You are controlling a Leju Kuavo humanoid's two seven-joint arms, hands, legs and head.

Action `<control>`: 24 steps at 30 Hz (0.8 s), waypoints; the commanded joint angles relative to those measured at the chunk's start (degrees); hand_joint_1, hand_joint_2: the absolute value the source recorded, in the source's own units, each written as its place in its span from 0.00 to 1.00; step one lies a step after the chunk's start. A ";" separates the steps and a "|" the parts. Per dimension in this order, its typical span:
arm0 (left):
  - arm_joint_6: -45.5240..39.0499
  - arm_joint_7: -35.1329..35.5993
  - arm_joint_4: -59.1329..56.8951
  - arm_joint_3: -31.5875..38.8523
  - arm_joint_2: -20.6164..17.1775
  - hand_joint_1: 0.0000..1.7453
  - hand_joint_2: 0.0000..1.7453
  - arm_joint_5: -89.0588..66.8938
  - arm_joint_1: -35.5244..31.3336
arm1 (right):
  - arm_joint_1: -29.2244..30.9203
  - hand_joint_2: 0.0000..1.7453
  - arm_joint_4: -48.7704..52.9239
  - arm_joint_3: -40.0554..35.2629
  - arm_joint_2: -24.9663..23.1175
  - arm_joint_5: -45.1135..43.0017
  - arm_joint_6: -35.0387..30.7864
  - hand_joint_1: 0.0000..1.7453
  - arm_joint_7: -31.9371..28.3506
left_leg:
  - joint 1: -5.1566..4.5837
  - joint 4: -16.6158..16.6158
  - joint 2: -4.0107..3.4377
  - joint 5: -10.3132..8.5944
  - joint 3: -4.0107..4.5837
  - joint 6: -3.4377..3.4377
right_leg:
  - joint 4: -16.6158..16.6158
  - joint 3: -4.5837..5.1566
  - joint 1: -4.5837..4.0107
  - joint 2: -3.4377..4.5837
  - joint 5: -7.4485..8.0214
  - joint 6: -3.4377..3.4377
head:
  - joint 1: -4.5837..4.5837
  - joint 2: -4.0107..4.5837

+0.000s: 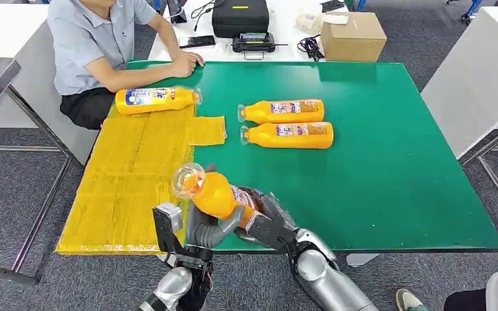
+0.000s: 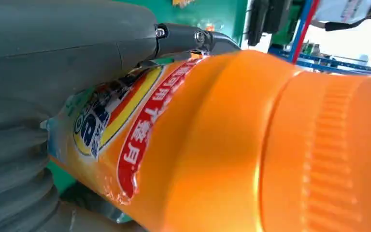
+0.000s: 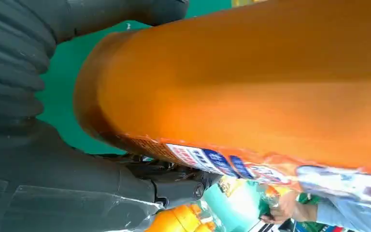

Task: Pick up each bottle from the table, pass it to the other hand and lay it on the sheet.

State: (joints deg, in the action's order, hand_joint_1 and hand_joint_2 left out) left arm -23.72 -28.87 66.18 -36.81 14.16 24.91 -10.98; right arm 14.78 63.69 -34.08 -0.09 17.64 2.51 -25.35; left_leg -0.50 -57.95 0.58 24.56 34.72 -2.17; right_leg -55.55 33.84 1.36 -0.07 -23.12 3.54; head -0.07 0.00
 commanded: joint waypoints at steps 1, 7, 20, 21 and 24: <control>1.62 -0.47 3.97 1.01 -1.46 1.00 1.00 1.17 -0.42 | 3.12 1.00 -4.57 -3.07 -0.45 -0.82 0.76 1.00 -0.33 | 0.08 -0.01 -0.12 0.08 -0.14 0.11 | 0.02 -0.12 -0.09 0.09 -0.03 -0.14 | 0.00 0.00; 1.62 -0.47 3.97 1.01 -1.46 1.00 1.00 1.17 -0.42 | 3.12 1.00 -4.57 -3.07 -0.45 -0.82 0.76 1.00 -0.33 | 0.10 -0.01 -0.09 0.08 -0.17 0.13 | 0.03 -0.17 -0.11 0.06 -0.05 -0.16 | -0.02 0.00; 1.62 -0.47 3.97 1.01 -1.46 1.00 1.00 1.17 -0.42 | 3.12 1.00 -4.57 -3.07 -0.45 -0.82 0.76 1.00 -0.33 | 0.04 0.02 -0.04 0.04 -0.10 0.09 | 0.02 -0.08 -0.05 0.02 -0.03 -0.11 | 0.00 0.00; 1.62 -0.47 3.97 1.01 -1.46 1.00 1.00 1.17 -0.42 | 3.12 1.00 -4.57 -3.07 -0.45 -0.82 0.76 1.00 -0.33 | 0.11 -0.01 -0.08 0.11 -0.22 0.15 | 0.02 -0.21 -0.12 0.04 -0.08 -0.20 | 0.00 0.00; 1.62 -0.47 3.97 1.01 -1.46 1.00 1.00 1.17 -0.42 | 3.12 1.00 -4.57 -3.07 -0.45 -0.82 0.76 1.00 -0.33 | 0.10 0.00 -0.08 0.08 -0.18 0.13 | 0.04 -0.17 -0.11 0.04 -0.05 -0.16 | 0.00 0.00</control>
State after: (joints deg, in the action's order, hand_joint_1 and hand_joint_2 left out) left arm -22.86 -29.35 69.72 -34.32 14.10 25.88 -9.44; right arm 16.07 63.12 -34.91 -0.70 16.92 2.69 -25.90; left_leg -0.50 -57.95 0.58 24.56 34.72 -2.17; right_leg -55.54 33.85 1.36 -0.07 -23.12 3.54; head -0.07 0.00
